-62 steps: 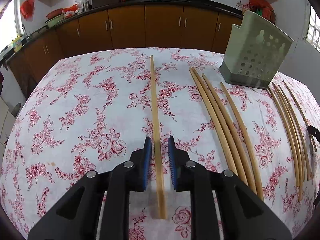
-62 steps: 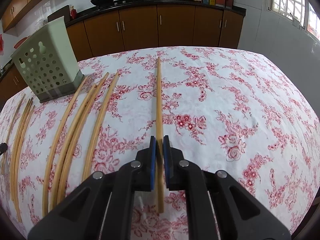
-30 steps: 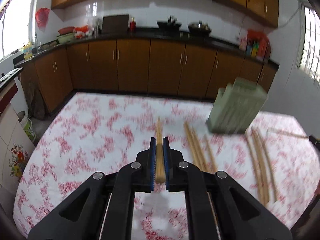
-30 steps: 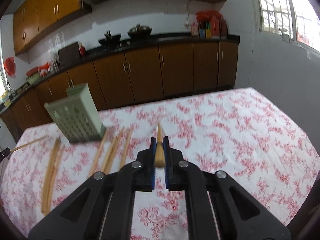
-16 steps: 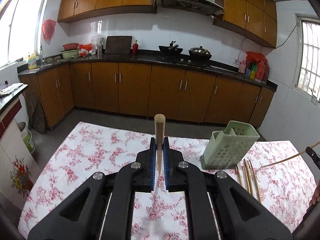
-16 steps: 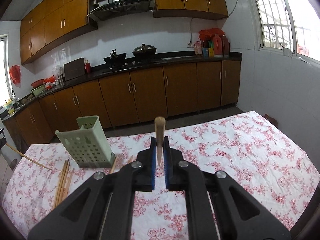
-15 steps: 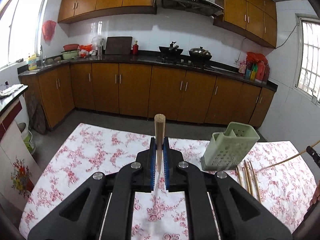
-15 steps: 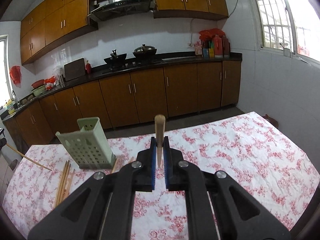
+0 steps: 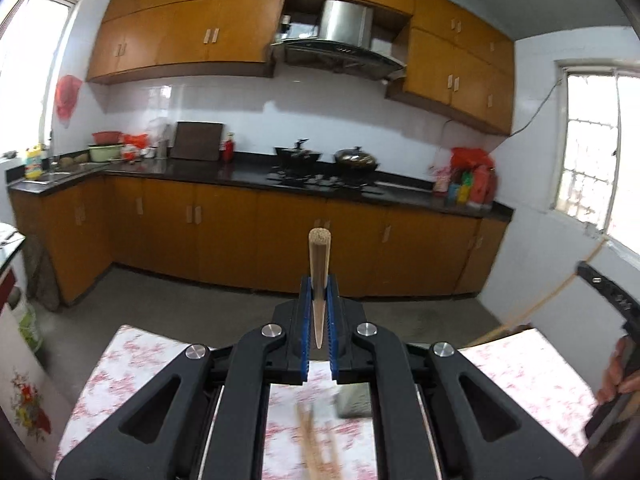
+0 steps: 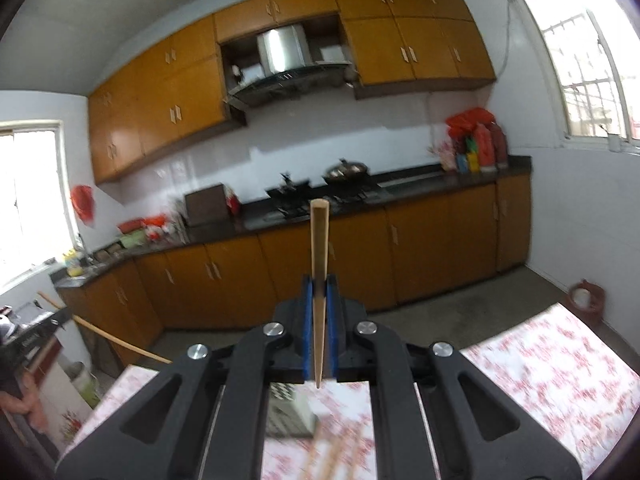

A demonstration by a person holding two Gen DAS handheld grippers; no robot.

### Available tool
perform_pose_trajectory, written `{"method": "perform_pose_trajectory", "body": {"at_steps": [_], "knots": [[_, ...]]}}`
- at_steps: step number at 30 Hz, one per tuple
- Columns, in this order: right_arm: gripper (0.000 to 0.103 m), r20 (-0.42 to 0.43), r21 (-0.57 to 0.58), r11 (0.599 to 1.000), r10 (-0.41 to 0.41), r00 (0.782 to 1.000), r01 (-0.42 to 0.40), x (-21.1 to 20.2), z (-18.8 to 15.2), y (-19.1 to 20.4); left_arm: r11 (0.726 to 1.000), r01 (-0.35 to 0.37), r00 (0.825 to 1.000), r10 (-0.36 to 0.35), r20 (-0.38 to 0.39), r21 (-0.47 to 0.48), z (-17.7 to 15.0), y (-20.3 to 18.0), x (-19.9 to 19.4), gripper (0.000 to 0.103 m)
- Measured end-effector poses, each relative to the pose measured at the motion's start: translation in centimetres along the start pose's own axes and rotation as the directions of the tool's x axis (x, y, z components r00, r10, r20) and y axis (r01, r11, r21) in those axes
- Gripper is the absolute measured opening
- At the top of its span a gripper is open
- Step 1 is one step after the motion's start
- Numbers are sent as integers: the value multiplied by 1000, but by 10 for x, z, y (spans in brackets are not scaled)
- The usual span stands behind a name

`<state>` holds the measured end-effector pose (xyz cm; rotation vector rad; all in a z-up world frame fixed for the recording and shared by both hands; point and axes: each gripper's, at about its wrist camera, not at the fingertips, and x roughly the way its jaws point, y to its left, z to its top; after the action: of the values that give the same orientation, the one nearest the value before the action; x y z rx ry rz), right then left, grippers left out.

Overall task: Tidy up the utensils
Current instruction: 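Lift the held chopstick with the right tool toward the green holder while the left tool carries its chopstick there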

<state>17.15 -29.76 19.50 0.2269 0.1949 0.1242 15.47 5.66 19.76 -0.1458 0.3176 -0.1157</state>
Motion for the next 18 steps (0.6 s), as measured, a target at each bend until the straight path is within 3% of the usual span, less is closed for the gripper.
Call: {"method": "perform_pose_trajectory", "body": {"at_steps": [5,10,18], "knots": [[8,-15,-37,998,43,999,-43,19,-3,23,999,51,999,-51,-12,10,2,-21,11,7],[8,-71,-64,996,50,996,-55,43,-26,35,996,88,993,-85,-80,27,-12,-36,32,7],[8,-145,-62,997,42,989,-51,73,-56,39,996,80,984,-73,-165,38,-37,-41,60,7]]}}
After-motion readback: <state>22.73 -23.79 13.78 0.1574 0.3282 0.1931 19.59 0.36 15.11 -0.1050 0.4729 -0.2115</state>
